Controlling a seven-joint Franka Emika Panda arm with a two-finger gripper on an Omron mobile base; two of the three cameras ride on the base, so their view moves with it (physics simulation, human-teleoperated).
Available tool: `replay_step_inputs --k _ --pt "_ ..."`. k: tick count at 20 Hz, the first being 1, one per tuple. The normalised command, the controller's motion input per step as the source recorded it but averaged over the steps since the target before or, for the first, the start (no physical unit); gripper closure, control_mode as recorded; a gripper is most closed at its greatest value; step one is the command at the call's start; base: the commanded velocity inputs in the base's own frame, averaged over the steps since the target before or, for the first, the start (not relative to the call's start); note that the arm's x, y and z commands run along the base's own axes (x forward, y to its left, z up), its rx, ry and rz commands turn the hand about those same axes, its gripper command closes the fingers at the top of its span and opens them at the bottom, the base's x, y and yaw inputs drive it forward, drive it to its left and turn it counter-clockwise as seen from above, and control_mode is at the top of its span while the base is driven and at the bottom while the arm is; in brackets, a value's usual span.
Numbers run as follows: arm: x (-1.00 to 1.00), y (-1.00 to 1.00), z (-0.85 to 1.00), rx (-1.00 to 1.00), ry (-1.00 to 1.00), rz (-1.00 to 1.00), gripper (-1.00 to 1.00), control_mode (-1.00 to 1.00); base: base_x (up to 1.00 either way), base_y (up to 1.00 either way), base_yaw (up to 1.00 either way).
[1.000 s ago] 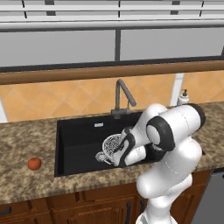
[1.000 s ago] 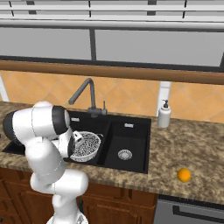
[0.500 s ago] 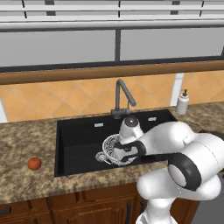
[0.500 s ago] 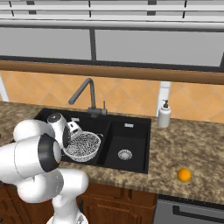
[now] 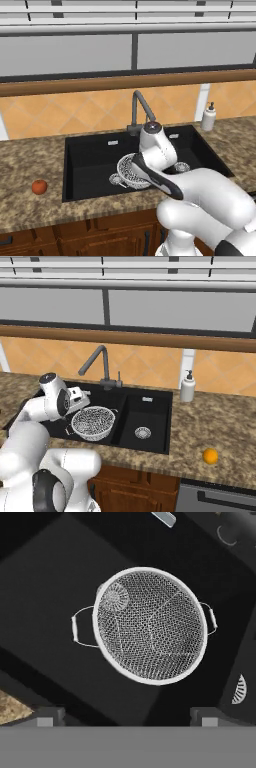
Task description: Put the colander in the sink, put the orange, orange in the colander, and turn on the sink faucet and pour water over the colander.
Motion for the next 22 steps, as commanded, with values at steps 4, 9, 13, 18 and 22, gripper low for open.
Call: replay_step_inputs --k 4,9,13,18,22 --pt "-0.61 -0.44 0.59 0.00 0.04 -0.28 -1.00 -1.00 0.00 0.00 0.00" --pt "-0.62 -0.76 0.44 0.01 0.07 -0.28 -1.00 -1.00 0.00 0.00 0.00" --pt "-0.62 -0.98 0.36 0.07 0.14 -0.26 -1.00 -1.00 0.00 0.00 0.00" --pt "-0.29 -1.00 0.19 0.05 0.08 -0.23 -1.00 -1.00 0.00 0.00 0.00" --pt "-0.12 -1.00 0.16 0.03 0.08 -0.20 -1.00 -1.00 0.00 0.00 0.00"
